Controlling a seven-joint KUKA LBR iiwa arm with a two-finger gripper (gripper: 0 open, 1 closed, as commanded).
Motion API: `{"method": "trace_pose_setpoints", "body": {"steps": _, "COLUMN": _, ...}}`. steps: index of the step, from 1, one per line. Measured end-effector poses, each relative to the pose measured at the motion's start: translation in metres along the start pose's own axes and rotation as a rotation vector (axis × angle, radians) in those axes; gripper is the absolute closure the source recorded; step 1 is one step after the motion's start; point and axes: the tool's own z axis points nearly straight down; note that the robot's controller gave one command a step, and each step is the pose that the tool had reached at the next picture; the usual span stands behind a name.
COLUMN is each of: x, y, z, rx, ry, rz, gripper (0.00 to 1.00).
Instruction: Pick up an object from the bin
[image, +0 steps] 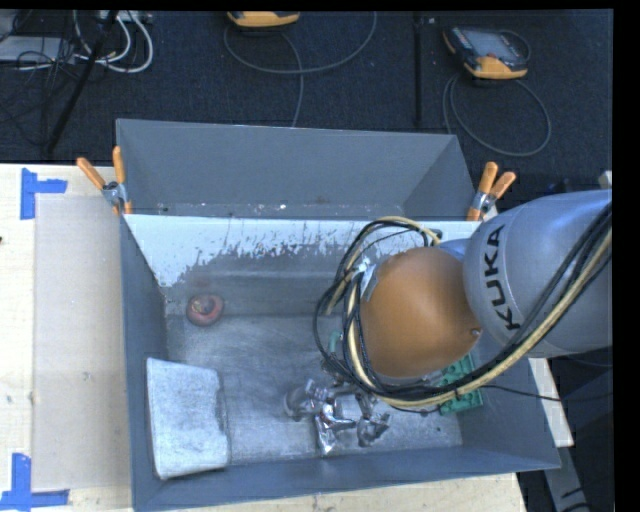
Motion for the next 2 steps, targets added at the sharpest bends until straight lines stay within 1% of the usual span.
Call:
{"method": "trace_pose_setpoints", "body": {"steps": 1, "x": 0.0322, "y": -0.0146, "z": 0.0286, "rx": -0.001, "ry": -0.001, "rz": -0.426, "gripper": 0.00}}
{"method": "trace_pose_setpoints", "body": {"steps": 2, "x": 0.0316, "y": -0.0141, "z": 0.0283, "rx": -0.001, "ry": 0.001, "rz": -0.421, "gripper": 0.00}}
